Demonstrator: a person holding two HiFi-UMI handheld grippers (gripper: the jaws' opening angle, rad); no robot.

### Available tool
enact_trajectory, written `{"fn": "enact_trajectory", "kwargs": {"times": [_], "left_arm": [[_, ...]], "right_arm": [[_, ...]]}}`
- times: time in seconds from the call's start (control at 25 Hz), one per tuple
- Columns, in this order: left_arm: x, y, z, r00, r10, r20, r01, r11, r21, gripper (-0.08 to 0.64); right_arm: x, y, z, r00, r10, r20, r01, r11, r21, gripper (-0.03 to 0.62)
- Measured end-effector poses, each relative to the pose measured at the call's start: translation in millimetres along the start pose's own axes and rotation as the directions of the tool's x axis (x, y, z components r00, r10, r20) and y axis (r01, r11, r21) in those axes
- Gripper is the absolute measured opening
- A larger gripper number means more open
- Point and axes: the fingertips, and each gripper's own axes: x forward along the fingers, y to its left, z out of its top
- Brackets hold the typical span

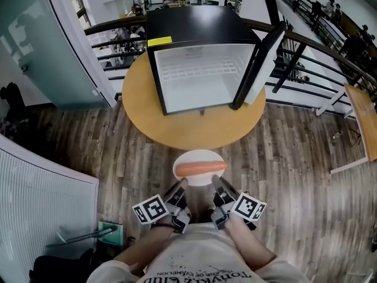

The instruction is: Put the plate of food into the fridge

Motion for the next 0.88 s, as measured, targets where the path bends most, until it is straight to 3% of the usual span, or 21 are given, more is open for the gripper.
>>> {"fn": "enact_trajectory", "kwargs": {"times": [0.48,0.88], "left_arm": [[22.5,10.7,33.2,1.000,-0.010,-0.001,0.010,1.000,-0.014,0.055],[91.5,7.9,72.4,1.000,-0.005,0.027,0.006,1.000,-0.023,0.055]], "right_arm": [[37.3,-2.9,13.3,1.000,-0.004,0.025,0.003,1.000,0.020,0.057],[88.8,-20.2,74.4,1.000,0.011,0.012,-0.012,1.000,0.015,0.057]]}}
